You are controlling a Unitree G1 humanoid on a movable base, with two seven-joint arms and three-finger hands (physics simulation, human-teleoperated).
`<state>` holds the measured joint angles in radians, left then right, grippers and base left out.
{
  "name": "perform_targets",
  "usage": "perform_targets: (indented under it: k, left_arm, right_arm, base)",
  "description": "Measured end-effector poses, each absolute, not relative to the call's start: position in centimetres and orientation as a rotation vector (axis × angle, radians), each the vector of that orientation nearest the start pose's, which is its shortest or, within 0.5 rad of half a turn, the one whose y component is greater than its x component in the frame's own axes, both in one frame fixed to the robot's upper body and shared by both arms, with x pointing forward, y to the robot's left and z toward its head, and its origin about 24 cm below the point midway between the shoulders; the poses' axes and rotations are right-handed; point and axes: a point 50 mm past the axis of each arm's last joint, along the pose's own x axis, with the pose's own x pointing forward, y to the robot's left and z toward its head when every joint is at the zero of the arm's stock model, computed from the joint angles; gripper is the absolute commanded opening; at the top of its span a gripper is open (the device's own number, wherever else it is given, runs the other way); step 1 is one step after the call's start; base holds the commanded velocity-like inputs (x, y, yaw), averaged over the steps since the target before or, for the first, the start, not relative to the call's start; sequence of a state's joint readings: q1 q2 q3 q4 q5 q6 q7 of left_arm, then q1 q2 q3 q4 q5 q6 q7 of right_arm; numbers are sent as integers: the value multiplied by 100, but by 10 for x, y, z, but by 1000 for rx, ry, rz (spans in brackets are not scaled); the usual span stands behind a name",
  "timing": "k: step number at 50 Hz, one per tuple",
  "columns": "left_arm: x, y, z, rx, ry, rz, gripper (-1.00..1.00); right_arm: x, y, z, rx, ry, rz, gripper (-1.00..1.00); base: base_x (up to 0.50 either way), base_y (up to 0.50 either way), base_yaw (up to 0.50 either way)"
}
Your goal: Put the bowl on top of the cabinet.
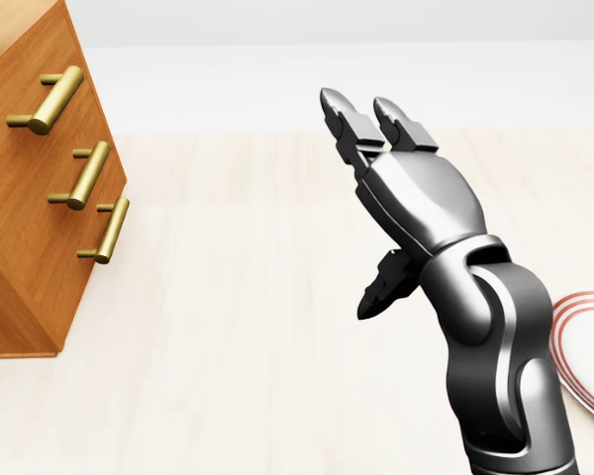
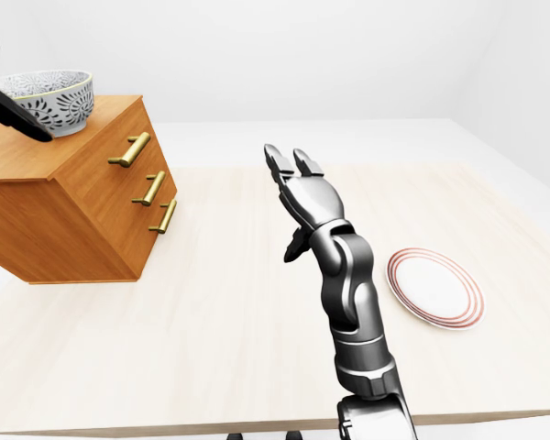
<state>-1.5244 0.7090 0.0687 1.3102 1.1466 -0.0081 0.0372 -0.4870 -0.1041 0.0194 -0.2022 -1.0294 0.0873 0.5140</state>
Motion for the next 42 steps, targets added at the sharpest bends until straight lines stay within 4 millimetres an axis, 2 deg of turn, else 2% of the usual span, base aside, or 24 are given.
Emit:
perform_targets:
  k: [15, 29, 34, 42]
  left_arm:
    - [382, 272, 398, 1308, -274, 538, 100]
    - [373, 254, 428, 1236, -425, 558, 100]
    - [369, 246, 440, 1132, -497, 543, 100]
    - [359, 234, 463, 788, -573, 455, 100]
  right_arm:
    - [306, -118, 191, -1181, -317, 182, 100]
    - [307, -117, 190, -1172, -316, 184, 100]
    - [307, -115, 188, -1145, -317, 199, 100]
    - [307, -110, 188, -1091, -330, 227, 100]
  base:
    - [0, 0, 0]
    - [0, 0, 0]
    - [0, 0, 0]
    - [0, 0, 0]
